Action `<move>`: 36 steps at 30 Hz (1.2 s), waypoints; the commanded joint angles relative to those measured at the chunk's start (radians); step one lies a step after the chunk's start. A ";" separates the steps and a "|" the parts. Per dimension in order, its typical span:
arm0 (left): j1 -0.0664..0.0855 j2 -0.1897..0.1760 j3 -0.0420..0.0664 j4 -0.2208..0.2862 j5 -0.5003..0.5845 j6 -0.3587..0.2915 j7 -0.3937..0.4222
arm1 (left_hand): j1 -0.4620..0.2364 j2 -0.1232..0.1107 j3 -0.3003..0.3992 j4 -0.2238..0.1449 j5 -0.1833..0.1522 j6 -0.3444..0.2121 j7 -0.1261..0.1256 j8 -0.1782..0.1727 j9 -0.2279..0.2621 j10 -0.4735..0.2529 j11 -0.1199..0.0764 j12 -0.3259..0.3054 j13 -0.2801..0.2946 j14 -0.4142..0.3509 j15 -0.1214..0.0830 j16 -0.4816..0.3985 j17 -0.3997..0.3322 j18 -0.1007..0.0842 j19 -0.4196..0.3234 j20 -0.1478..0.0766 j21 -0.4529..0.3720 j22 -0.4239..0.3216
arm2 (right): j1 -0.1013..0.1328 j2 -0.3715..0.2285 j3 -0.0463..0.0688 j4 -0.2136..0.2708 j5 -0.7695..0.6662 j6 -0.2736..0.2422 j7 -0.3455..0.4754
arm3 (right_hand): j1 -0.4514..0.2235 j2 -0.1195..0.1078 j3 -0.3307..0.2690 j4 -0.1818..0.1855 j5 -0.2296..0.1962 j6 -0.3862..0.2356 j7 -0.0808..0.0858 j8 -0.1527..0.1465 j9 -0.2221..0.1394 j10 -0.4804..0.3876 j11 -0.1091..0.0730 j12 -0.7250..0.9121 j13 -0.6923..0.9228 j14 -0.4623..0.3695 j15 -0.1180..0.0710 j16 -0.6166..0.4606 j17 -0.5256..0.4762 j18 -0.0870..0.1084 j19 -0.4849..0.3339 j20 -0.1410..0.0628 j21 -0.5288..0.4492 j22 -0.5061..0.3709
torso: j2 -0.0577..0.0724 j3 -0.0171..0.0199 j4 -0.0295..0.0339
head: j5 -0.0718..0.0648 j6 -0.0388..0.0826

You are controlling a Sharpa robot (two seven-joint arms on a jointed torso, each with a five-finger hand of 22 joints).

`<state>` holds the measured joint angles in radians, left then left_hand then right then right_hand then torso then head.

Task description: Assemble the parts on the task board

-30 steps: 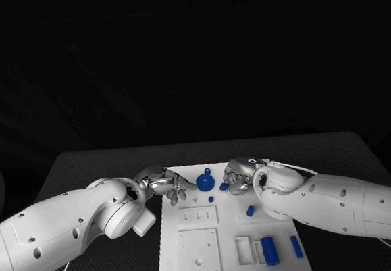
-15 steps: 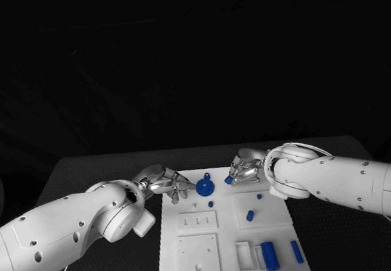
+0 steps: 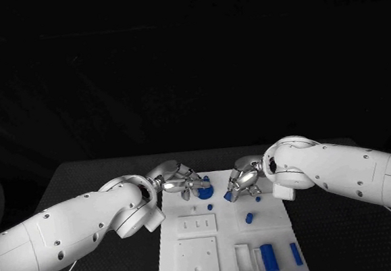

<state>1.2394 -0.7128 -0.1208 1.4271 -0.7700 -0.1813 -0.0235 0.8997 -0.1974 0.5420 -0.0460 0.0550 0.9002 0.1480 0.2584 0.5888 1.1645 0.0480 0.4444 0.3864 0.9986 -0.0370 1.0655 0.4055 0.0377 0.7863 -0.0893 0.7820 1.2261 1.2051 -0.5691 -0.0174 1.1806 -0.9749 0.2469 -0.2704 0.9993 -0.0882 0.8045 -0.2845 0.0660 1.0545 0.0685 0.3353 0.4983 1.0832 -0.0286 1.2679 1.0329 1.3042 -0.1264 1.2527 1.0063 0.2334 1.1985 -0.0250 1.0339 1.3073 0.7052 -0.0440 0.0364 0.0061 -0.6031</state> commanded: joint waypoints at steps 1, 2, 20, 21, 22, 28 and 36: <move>0.001 0.010 0.000 -0.009 -0.067 0.111 -0.029 | -0.024 -0.005 -0.001 0.032 -0.005 -0.007 0.000 -0.003 -0.003 0.008 -0.002 -0.011 -0.001 0.004 0.004 -0.005 0.003 -0.009 0.000 -0.041 -0.008 0.001 | 0.001 0.004 0.000 0.002 0.064 0.103 -0.010 | -0.001 0.008 -0.002 -0.004 0.004 0.012 0.016 0.004 -0.001 -0.003 0.004 -0.006 0.002 -0.007 -0.002 -0.005 0.001 0.028 -0.008 -0.002 0.006 0.018 | -0.002 0.0017 -0.0004 | -0.001 -0.004; 0.001 0.013 0.001 -0.011 -0.071 0.135 -0.041 | -0.030 -0.008 0.000 0.043 -0.005 -0.004 -0.001 -0.002 -0.003 0.011 -0.003 -0.012 -0.001 0.006 0.004 -0.005 0.005 -0.008 0.001 -0.041 -0.009 0.002 | 0.001 0.005 0.000 0.002 0.064 0.108 -0.010 | -0.001 0.008 -0.002 -0.004 0.005 0.012 0.016 0.004 -0.001 -0.004 0.004 -0.006 0.002 -0.007 -0.002 -0.005 0.002 0.028 -0.009 -0.002 0.006 0.019 | -0.002 0.0015 -0.0006 | -0.001 -0.005; 0.020 0.073 -0.002 -0.056 -0.108 0.361 -0.060 | -0.066 0.028 -0.048 0.233 -0.006 0.002 -0.012 0.009 0.003 0.056 -0.018 -0.016 0.033 0.020 -0.027 0.066 0.071 -0.006 0.006 -0.065 0.010 0.049 | 0.006 0.016 0.000 0.025 0.139 0.203 -0.011 | 0.000 0.014 -0.008 -0.006 0.012 0.009 0.018 0.002 -0.002 -0.009 0.005 -0.006 0.007 -0.012 0.000 -0.005 0.005 0.028 -0.016 -0.001 0.008 0.020 | -0.002 0.0007 0.0006 | -0.003 -0.018; 0.020 0.074 -0.002 -0.056 -0.108 0.363 -0.060 | -0.059 0.029 -0.051 0.236 -0.006 -0.006 -0.010 0.004 0.001 0.056 -0.017 -0.017 0.034 0.022 -0.028 0.071 0.074 -0.006 0.008 -0.067 0.012 0.052 | 0.006 0.019 0.000 0.025 0.139 0.208 -0.011 | 0.000 0.015 -0.009 -0.006 0.012 0.009 0.018 0.002 -0.002 -0.009 0.005 -0.006 0.007 -0.012 0.000 -0.005 0.005 0.028 -0.016 -0.001 0.008 0.020 | -0.002 0.0005 0.0008 | -0.004 -0.019; 0.021 0.075 -0.002 -0.056 -0.108 0.365 -0.060 | -0.052 0.032 -0.056 0.240 -0.006 -0.010 -0.009 0.002 0.000 0.055 -0.017 -0.018 0.036 0.025 -0.029 0.078 0.079 -0.006 0.010 -0.068 0.014 0.055 | 0.006 0.020 0.000 0.025 0.143 0.212 -0.010 | 0.000 0.015 -0.009 -0.006 0.013 0.009 0.018 0.001 -0.002 -0.009 0.005 -0.006 0.008 -0.013 0.000 -0.005 0.005 0.028 -0.017 -0.001 0.008 0.020 | -0.002 0.0001 0.0001 | -0.003 -0.019; 0.021 0.082 -0.002 -0.061 -0.110 0.387 -0.064 | -0.012 0.047 -0.089 0.261 -0.006 -0.011 -0.010 0.003 -0.001 0.056 -0.017 -0.023 0.045 0.022 -0.032 0.094 0.093 -0.007 0.013 -0.073 0.018 0.067 | 0.006 0.022 0.000 0.029 0.167 0.230 -0.010 | 0.000 0.017 -0.011 -0.006 0.014 0.008 0.018 0.001 -0.002 -0.011 0.006 -0.006 0.009 -0.014 0.000 -0.004 0.006 0.028 -0.019 -0.001 0.009 0.020 | -0.002 -0.0005 0.0006 | -0.004 -0.020; 0.021 0.087 -0.008 -0.071 -0.117 0.402 -0.070 | 0.059 0.079 -0.134 0.250 -0.004 -0.016 -0.006 0.001 -0.005 0.051 -0.014 -0.032 0.054 0.016 -0.031 0.100 0.100 -0.009 0.012 -0.074 0.016 0.079 | 0.006 0.022 0.000 0.031 0.174 0.246 -0.008 | 0.001 0.019 -0.014 -0.007 0.015 0.007 0.019 0.000 -0.002 -0.012 0.006 -0.006 0.011 -0.016 0.001 -0.004 0.007 0.028 -0.021 -0.001 0.010 0.021 | -0.002 -0.0013 0.0002 | -0.005 -0.024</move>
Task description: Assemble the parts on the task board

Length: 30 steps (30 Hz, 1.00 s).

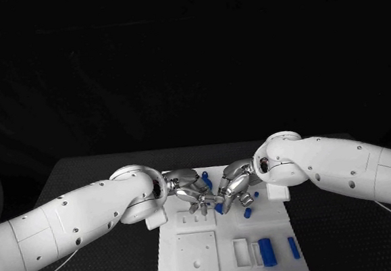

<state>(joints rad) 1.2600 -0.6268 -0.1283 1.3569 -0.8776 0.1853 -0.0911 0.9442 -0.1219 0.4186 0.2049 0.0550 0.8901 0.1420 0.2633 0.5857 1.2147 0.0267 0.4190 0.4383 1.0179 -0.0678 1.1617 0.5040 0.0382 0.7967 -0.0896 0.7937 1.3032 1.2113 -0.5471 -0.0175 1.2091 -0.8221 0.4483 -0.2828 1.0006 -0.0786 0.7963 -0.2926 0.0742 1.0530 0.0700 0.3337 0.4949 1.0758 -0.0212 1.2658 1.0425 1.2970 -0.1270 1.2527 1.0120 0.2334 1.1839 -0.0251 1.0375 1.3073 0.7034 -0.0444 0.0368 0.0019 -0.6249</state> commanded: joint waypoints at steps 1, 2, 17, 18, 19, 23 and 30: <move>0.001 0.000 -0.001 -0.001 -0.010 0.035 -0.002 | 0.023 0.007 -0.015 -0.004 -0.004 -0.005 -0.001 -0.003 -0.002 0.000 0.007 -0.008 0.003 -0.004 -0.001 0.003 0.002 -0.010 0.001 -0.074 0.003 0.003 | 0.000 -0.001 0.000 0.003 0.022 0.044 0.004 | -0.001 0.010 -0.006 0.001 0.007 0.008 0.017 0.002 0.001 -0.005 -0.001 -0.004 0.002 -0.009 0.001 -0.004 0.002 0.028 -0.007 -0.001 0.006 0.021 | 0.000 -0.0008 -0.0001 | 0.000 -0.002; 0.001 -0.001 -0.002 -0.002 -0.010 0.036 -0.001 | 0.032 0.010 -0.023 -0.007 -0.004 -0.002 -0.002 -0.001 -0.002 0.000 0.006 -0.009 0.004 -0.004 -0.001 0.003 0.002 -0.010 0.001 -0.074 0.002 0.004 | 0.000 0.000 0.000 0.003 0.022 0.044 0.004 | 0.000 0.010 -0.006 0.001 0.007 0.008 0.017 0.002 0.001 -0.005 -0.001 -0.004 0.002 -0.009 0.001 -0.004 0.002 0.028 -0.007 -0.001 0.006 0.021 | 0.000 -0.0006 -0.0003 | 0.000 -0.002; 0.001 0.007 -0.009 -0.002 -0.009 0.075 -0.003 | 0.171 0.072 -0.051 -0.076 0.056 0.004 -0.004 -0.001 -0.014 0.006 0.005 -0.026 0.020 -0.002 -0.003 0.003 0.008 -0.018 0.007 -0.075 -0.021 0.017 | 0.000 0.003 0.000 0.005 0.033 0.039 0.007 | 0.001 0.013 -0.009 0.001 0.007 0.007 0.018 0.001 0.001 -0.008 -0.001 -0.004 0.004 -0.012 0.002 -0.004 0.004 0.028 -0.010 -0.001 0.007 0.021 | 0.000 0.0004 -0.0002 | 0.000 -0.006; 0.001 0.008 -0.010 -0.002 -0.008 0.076 -0.003 | 0.178 0.079 -0.051 -0.085 0.064 0.004 -0.004 0.000 -0.015 0.006 0.005 -0.027 0.021 -0.002 -0.003 0.003 0.009 -0.019 0.007 -0.075 -0.023 0.018 | 0.000 0.003 0.000 0.005 0.033 0.039 0.007 | 0.001 0.014 -0.009 0.001 0.007 0.007 0.018 0.001 0.001 -0.008 -0.001 -0.004 0.005 -0.012 0.002 -0.004 0.004 0.028 -0.011 -0.001 0.007 0.021 | 0.000 0.0002 -0.0004 | -0.001 -0.005; 0.001 0.008 -0.012 -0.002 -0.008 0.078 -0.003 | 0.183 0.083 -0.051 -0.093 0.072 0.005 -0.004 0.000 -0.016 0.007 0.005 -0.028 0.022 -0.003 -0.002 0.003 0.009 -0.020 0.007 -0.075 -0.024 0.019 | 0.000 0.003 0.000 0.006 0.033 0.039 0.007 | 0.001 0.014 -0.009 0.001 0.007 0.007 0.018 0.001 0.001 -0.008 -0.001 -0.004 0.005 -0.012 0.002 -0.004 0.004 0.028 -0.011 -0.001 0.007 0.021 | 0.000 0.0003 -0.0006 | -0.001 -0.005; 0.001 0.009 -0.013 -0.002 0.008 0.084 -0.004 | 0.185 0.090 -0.052 -0.114 0.108 0.006 -0.004 0.000 -0.018 0.008 0.005 -0.033 0.025 -0.002 -0.002 0.004 0.011 -0.023 0.009 -0.075 -0.028 0.021 | 0.000 0.004 0.000 0.006 0.033 0.041 0.008 | 0.001 0.014 -0.010 0.001 0.008 0.007 0.018 0.001 0.001 -0.008 0.000 -0.004 0.005 -0.012 0.002 -0.004 0.004 0.028 -0.012 -0.001 0.008 0.021 | 0.000 0.0003 -0.0006 | 0.000 -0.006; 0.001 0.010 -0.013 -0.007 0.051 0.088 -0.003 | 0.181 0.119 -0.043 -0.148 0.138 0.014 -0.006 0.005 -0.018 0.011 0.003 -0.036 0.030 0.000 -0.004 0.008 0.014 -0.026 0.008 -0.076 -0.033 0.023 | 0.000 0.007 0.000 0.007 0.033 0.045 0.007 | 0.002 0.015 -0.011 0.001 0.008 0.006 0.018 0.001 0.001 -0.009 0.000 -0.004 0.006 -0.013 0.002 -0.004 0.004 0.028 -0.013 -0.001 0.008 0.021 | 0.000 0.0005 -0.0001 | -0.002 -0.008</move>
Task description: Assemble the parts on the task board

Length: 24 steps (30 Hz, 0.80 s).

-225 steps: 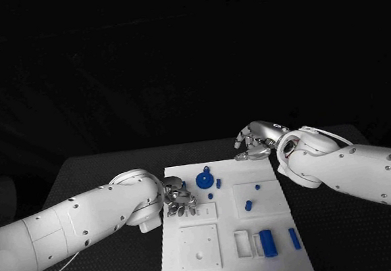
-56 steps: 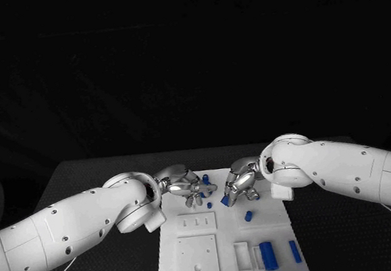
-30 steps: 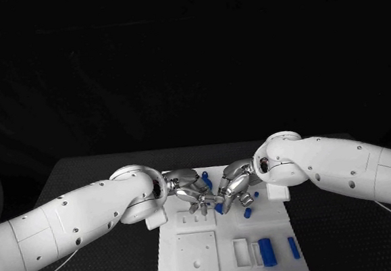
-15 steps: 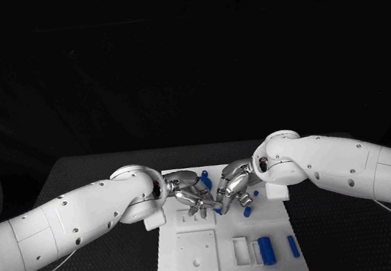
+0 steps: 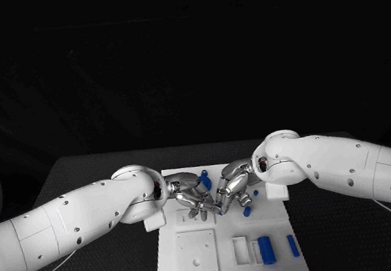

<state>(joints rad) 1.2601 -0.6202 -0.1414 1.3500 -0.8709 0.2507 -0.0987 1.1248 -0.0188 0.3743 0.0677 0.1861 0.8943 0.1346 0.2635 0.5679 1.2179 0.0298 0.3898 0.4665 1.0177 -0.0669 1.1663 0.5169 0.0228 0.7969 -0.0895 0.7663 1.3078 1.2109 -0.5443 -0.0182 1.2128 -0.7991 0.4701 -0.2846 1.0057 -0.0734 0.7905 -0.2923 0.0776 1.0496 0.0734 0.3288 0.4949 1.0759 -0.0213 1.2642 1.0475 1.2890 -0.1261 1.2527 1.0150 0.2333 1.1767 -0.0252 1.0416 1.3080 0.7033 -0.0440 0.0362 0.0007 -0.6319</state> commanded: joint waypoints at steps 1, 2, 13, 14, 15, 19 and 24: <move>0.001 0.003 0.000 -0.001 0.057 0.024 0.005 | -0.001 0.020 0.003 -0.016 0.010 0.010 0.001 0.006 -0.001 0.009 0.000 -0.007 0.002 0.000 -0.005 0.004 0.001 -0.011 0.008 -0.076 -0.006 0.019 | 0.000 0.004 0.001 0.003 0.010 0.023 0.008 | -0.003 0.010 -0.005 0.001 0.004 0.010 0.015 0.006 0.001 -0.009 0.000 -0.002 0.001 -0.005 0.001 -0.004 0.002 0.029 -0.006 -0.001 0.004 0.020 | 0.000 -0.0001 0.0005 | -0.001 -0.001; 0.001 0.003 0.000 -0.002 0.064 0.025 0.004 | -0.003 0.023 0.004 -0.021 0.012 0.011 0.001 0.006 -0.001 0.010 -0.001 -0.008 0.003 0.000 -0.005 0.004 0.002 -0.012 0.008 -0.076 -0.006 0.019 | 0.000 0.004 0.001 0.003 0.010 0.022 0.008 | -0.003 0.010 -0.005 0.001 0.004 0.009 0.015 0.005 0.001 -0.010 0.000 -0.002 0.001 -0.005 0.001 -0.004 0.002 0.029 -0.006 -0.001 0.004 0.020 | 0.000 -0.0003 0.0004 | -0.002 -0.001; 0.001 0.010 -0.001 -0.015 0.180 0.047 0.007 | -0.065 0.095 0.048 -0.137 0.053 0.053 -0.014 0.027 0.013 0.029 -0.011 -0.015 0.011 0.002 -0.011 0.009 0.006 -0.023 0.006 -0.080 -0.010 0.021 | 0.000 0.007 0.001 0.001 -0.010 -0.023 0.015 | -0.002 0.012 -0.006 0.001 0.004 0.009 0.015 0.005 0.001 -0.011 0.000 -0.003 0.002 -0.007 0.001 -0.004 0.002 0.029 -0.007 -0.001 0.004 0.020 | -0.001 -0.0003 0.0017 | 0.000 -0.007; 0.001 0.011 -0.001 -0.017 0.189 0.050 0.007 | -0.066 0.103 0.057 -0.151 0.060 0.058 -0.017 0.029 0.015 0.030 -0.012 -0.016 0.011 0.001 -0.012 0.009 0.006 -0.023 0.005 -0.081 -0.011 0.021 | 0.000 0.007 0.001 0.000 -0.010 -0.028 0.016 | -0.002 0.012 -0.006 0.001 0.005 0.008 0.015 0.005 0.001 -0.011 0.000 -0.003 0.003 -0.007 0.001 -0.004 0.002 0.029 -0.007 -0.001 0.004 0.020 | 0.000 -0.0003 0.0013 | 0.000 -0.008; 0.001 0.011 -0.002 -0.019 0.195 0.054 0.007 | -0.077 0.109 0.065 -0.168 0.064 0.062 -0.017 0.031 0.017 0.031 -0.012 -0.017 0.012 0.001 -0.011 0.009 0.006 -0.023 0.005 -0.080 -0.010 0.021 | 0.000 0.007 0.001 0.000 -0.010 -0.035 0.016 | -0.002 0.011 -0.006 0.001 0.005 0.008 0.015 0.005 0.001 -0.011 0.000 -0.003 0.003 -0.007 0.001 -0.004 0.002 0.029 -0.008 -0.001 0.004 0.020 | 0.000 -0.0008 0.0009 | 0.000 -0.008; 0.001 0.011 -0.007 -0.021 0.211 0.049 0.008 | -0.125 0.121 0.102 -0.220 0.068 0.074 -0.019 0.032 0.024 0.037 -0.013 -0.022 0.015 0.003 -0.011 0.010 0.007 -0.023 0.006 -0.078 -0.008 0.021 | 0.000 0.006 0.001 -0.002 -0.011 -0.045 0.016 | -0.002 0.012 -0.006 0.001 0.005 0.009 0.015 0.005 0.001 -0.011 0.000 -0.003 0.003 -0.007 0.001 -0.004 0.002 0.029 -0.008 -0.001 0.004 0.020 | 0.000 -0.0018 -0.0005 | -0.001 -0.009; 0.001 0.010 -0.008 -0.021 0.219 0.048 0.007 | -0.151 0.125 0.126 -0.246 0.070 0.080 -0.020 0.033 0.028 0.038 -0.013 -0.027 0.017 0.003 -0.011 0.012 0.007 -0.023 0.008 -0.077 -0.005 0.022 | 0.000 0.007 0.001 -0.003 -0.011 -0.049 0.018 | -0.002 0.012 -0.006 0.002 0.006 0.009 0.015 0.005 0.001 -0.011 0.000 -0.003 0.003 -0.007 0.001 -0.004 0.003 0.029 -0.008 -0.001 0.004 0.020 | 0.000 -0.0014 0.0000 | -0.004 -0.011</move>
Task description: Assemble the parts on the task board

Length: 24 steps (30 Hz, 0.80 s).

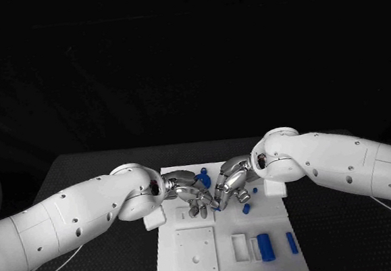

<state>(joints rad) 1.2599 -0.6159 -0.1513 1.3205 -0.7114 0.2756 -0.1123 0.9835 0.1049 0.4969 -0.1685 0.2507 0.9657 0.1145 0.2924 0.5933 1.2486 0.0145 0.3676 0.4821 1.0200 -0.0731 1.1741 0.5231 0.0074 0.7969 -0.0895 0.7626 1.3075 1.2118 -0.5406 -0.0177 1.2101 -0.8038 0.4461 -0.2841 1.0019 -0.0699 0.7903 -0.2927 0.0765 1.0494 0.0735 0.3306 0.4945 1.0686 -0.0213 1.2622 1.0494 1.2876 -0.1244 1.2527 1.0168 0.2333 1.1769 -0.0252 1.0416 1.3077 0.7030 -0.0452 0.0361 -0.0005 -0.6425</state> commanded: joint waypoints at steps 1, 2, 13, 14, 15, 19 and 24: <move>0.001 0.006 0.002 0.008 0.059 0.026 0.019 | -0.012 0.002 0.006 -0.012 0.006 0.010 0.000 0.004 0.003 0.008 0.002 -0.005 0.002 0.001 -0.005 0.004 0.001 -0.007 0.008 -0.077 -0.001 0.022 | -0.001 0.004 0.000 0.000 -0.007 -0.026 0.018 | 0.002 0.008 -0.006 0.002 0.007 0.009 0.015 0.003 0.001 -0.004 0.000 -0.001 0.001 -0.006 0.000 -0.004 0.001 0.028 -0.008 -0.001 0.004 0.020 | 0.000 -0.0001 0.0002 | -0.002 -0.001; 0.001 0.007 0.002 0.008 0.059 0.027 0.018 | -0.014 0.004 0.009 -0.015 0.007 0.012 -0.001 0.004 0.004 0.008 0.002 -0.005 0.002 0.001 -0.005 0.004 0.001 -0.007 0.008 -0.077 -0.001 0.022 | -0.001 0.004 0.000 0.000 -0.007 -0.027 0.019 | 0.002 0.009 -0.006 0.002 0.007 0.009 0.015 0.003 0.001 -0.004 0.000 -0.001 0.001 -0.006 0.000 -0.004 0.001 0.028 -0.008 -0.001 0.004 0.020 | 0.000 0.0006 0.0005 | -0.003 -0.001; 0.001 0.003 -0.001 0.011 0.055 0.037 0.009 | -0.040 0.006 0.030 -0.044 0.034 0.019 -0.002 0.005 0.009 0.010 0.002 -0.009 0.005 0.002 -0.006 0.011 0.004 -0.007 0.010 -0.077 0.005 0.022 | -0.001 0.003 0.000 -0.004 -0.007 -0.037 0.021 | 0.002 0.009 -0.007 0.002 0.008 0.009 0.015 0.003 0.001 -0.005 0.001 -0.001 0.002 -0.006 0.000 -0.004 0.001 0.028 -0.009 -0.001 0.005 0.020 | 0.000 0.0018 0.0005 | -0.002 -0.002; 0.001 0.004 -0.001 0.011 0.055 0.037 0.009 | -0.044 0.006 0.032 -0.047 0.038 0.021 -0.003 0.005 0.010 0.008 0.003 -0.010 0.006 0.000 -0.005 0.011 0.004 -0.007 0.008 -0.077 0.004 0.022 | -0.001 0.003 0.000 -0.003 -0.007 -0.038 0.021 | 0.002 0.009 -0.007 0.002 0.008 0.009 0.015 0.003 0.001 -0.005 0.001 -0.001 0.002 -0.006 0.000 -0.004 0.001 0.028 -0.009 -0.001 0.005 0.020 | 0.000 0.0018 0.0004 | -0.002 -0.002; 0.001 0.003 -0.001 0.012 0.056 0.037 0.009 | -0.049 0.007 0.034 -0.052 0.044 0.024 -0.004 0.006 0.011 0.005 0.004 -0.011 0.007 -0.004 -0.004 0.013 0.005 -0.007 0.006 -0.075 0.005 0.022 | -0.001 0.004 0.000 -0.004 -0.007 -0.038 0.021 | 0.002 0.009 -0.007 0.002 0.008 0.009 0.015 0.003 0.001 -0.005 0.001 -0.001 0.002 -0.006 0.000 -0.004 0.001 0.028 -0.009 -0.001 0.005 0.020 | 0.000 0.0017 0.0005 | -0.003 -0.002; 0.001 0.002 -0.001 0.014 0.064 0.032 0.010 | -0.066 0.010 0.039 -0.065 0.062 0.033 -0.006 0.008 0.014 0.002 0.004 -0.005 0.015 -0.010 -0.003 0.021 0.008 -0.007 0.003 -0.073 0.008 0.023 | -0.001 0.004 0.000 -0.006 -0.006 -0.043 0.024 | 0.002 0.009 -0.007 0.002 0.007 0.008 0.015 0.003 0.001 -0.005 0.001 -0.001 0.002 -0.006 0.000 -0.004 0.002 0.028 -0.009 -0.001 0.005 0.020 | 0.000 0.0017 0.0003 | -0.004 -0.001; 0.001 0.001 -0.002 0.014 0.081 0.029 0.011 | -0.089 0.017 0.042 -0.080 0.092 0.043 -0.010 0.010 0.017 0.003 0.002 0.004 0.023 -0.013 -0.004 0.028 0.009 -0.007 0.001 -0.073 0.011 0.023 | -0.001 0.005 0.000 -0.007 -0.005 -0.062 0.024 | 0.002 0.009 -0.007 0.003 0.007 0.008 0.016 0.003 0.001 -0.005 0.001 -0.001 0.003 -0.007 0.000 -0.004 0.002 0.028 -0.009 -0.001 0.005 0.019 | 0.000 0.0018 0.0008 | -0.005 -0.003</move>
<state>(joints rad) 1.2600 -0.6200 -0.1546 1.3226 -0.6776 0.2788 -0.1306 0.8942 0.1131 0.5393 -0.2416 0.3399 0.9972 0.1084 0.3003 0.6084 1.2525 0.0177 0.3684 0.5052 1.0181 -0.0714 1.1966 0.5309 0.0074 0.8006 -0.0931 0.7704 1.3080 1.2116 -0.5385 -0.0177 1.2066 -0.8019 0.4231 -0.2704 1.0006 -0.0715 0.7848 -0.2927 0.0814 1.0493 0.0736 0.3278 0.4948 1.0687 -0.0213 1.2620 1.0504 1.2876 -0.1242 1.2527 1.0175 0.2336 1.1732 -0.0289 1.0416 1.3075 0.7027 -0.0433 0.0368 -0.0047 -0.6441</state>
